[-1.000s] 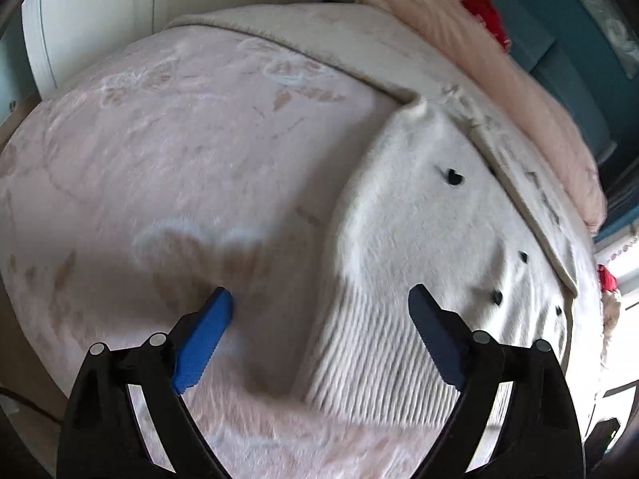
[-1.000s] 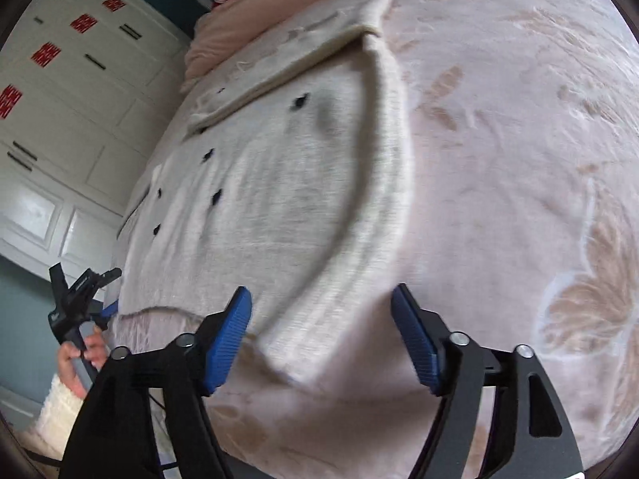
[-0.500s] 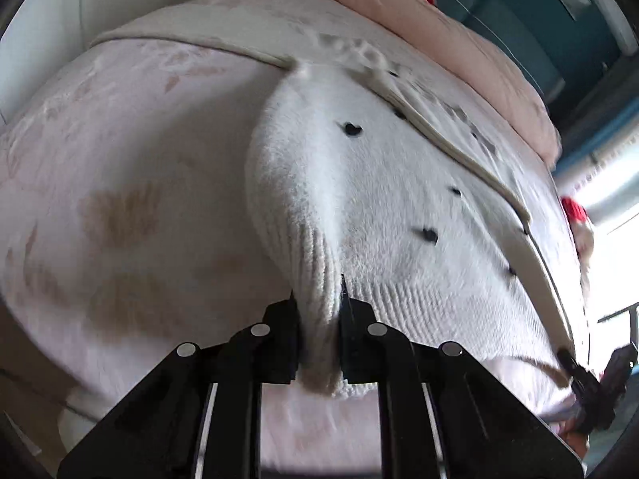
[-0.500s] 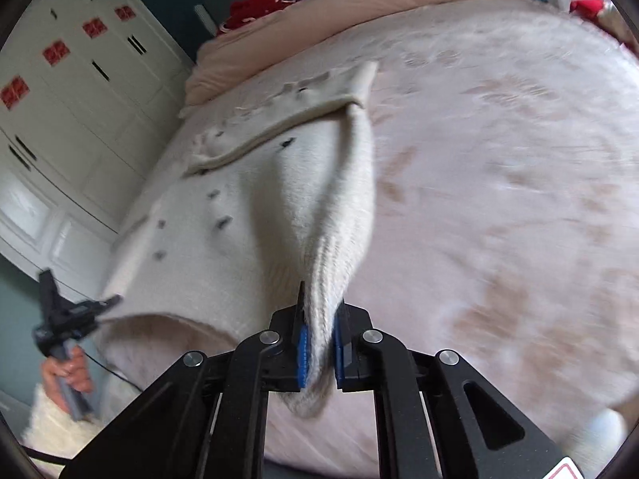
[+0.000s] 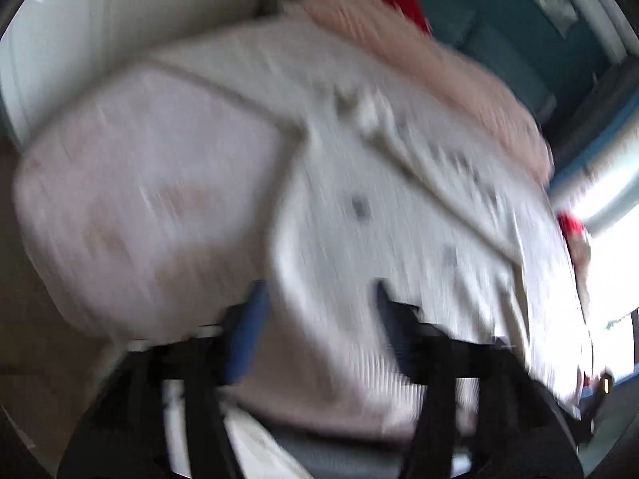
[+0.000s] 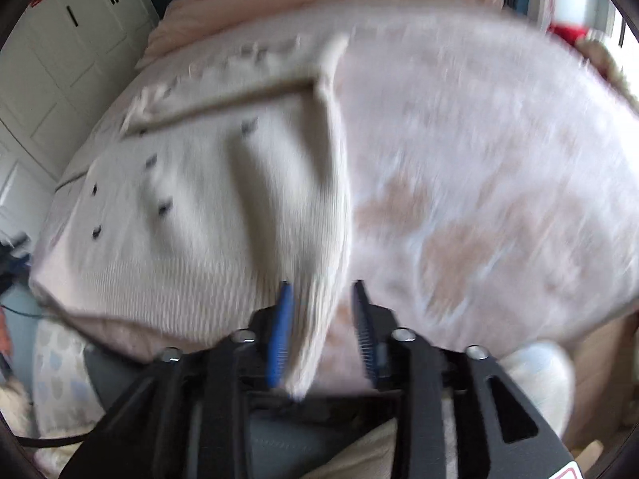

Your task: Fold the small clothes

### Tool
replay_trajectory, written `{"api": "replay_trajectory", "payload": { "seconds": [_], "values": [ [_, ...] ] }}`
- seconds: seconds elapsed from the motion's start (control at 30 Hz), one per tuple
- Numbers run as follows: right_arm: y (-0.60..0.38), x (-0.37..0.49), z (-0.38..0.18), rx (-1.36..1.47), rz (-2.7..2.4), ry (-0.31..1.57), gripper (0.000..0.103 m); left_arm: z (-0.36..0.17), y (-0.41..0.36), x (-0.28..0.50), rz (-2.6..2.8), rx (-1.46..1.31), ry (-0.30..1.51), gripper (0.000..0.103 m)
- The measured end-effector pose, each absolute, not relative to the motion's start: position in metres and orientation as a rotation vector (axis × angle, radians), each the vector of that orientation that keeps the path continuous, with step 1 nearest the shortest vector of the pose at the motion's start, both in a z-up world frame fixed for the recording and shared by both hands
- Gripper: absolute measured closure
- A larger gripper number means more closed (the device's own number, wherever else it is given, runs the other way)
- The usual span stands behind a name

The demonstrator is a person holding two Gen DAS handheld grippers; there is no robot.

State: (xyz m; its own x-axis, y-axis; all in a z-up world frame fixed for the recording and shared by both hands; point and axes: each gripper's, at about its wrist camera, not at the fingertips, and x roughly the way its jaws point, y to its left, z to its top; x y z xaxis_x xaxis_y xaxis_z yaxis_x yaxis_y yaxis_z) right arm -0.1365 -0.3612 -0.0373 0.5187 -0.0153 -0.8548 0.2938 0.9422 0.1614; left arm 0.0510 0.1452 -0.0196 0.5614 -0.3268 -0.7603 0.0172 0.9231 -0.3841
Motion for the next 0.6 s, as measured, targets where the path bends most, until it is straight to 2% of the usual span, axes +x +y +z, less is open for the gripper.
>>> {"api": "replay_trajectory", "payload": {
  "seconds": [0.07,0.23,0.43,0.6],
  "values": [
    [-0.357,-0.128,-0.021,0.288,-0.178,0.97,0.057,-0.003,0.17,0.084,-0.133,-0.399,0.887,0.031],
    [-0.317,-0.107,0.002,0.246,-0.093,0.912,0.044,0.003,0.239,0.191,0.089,-0.547,0.796,0.028],
    [-0.257,-0.083,-0.012,0.213,0.0,0.987,0.042,-0.044,0.312,0.3,0.262,-0.753,0.845,0.031],
    [-0.222,-0.063,-0.028,0.192,0.05,1.08,0.042,-0.083,0.349,0.34,0.379,-0.783,0.889,0.034]
  ]
}}
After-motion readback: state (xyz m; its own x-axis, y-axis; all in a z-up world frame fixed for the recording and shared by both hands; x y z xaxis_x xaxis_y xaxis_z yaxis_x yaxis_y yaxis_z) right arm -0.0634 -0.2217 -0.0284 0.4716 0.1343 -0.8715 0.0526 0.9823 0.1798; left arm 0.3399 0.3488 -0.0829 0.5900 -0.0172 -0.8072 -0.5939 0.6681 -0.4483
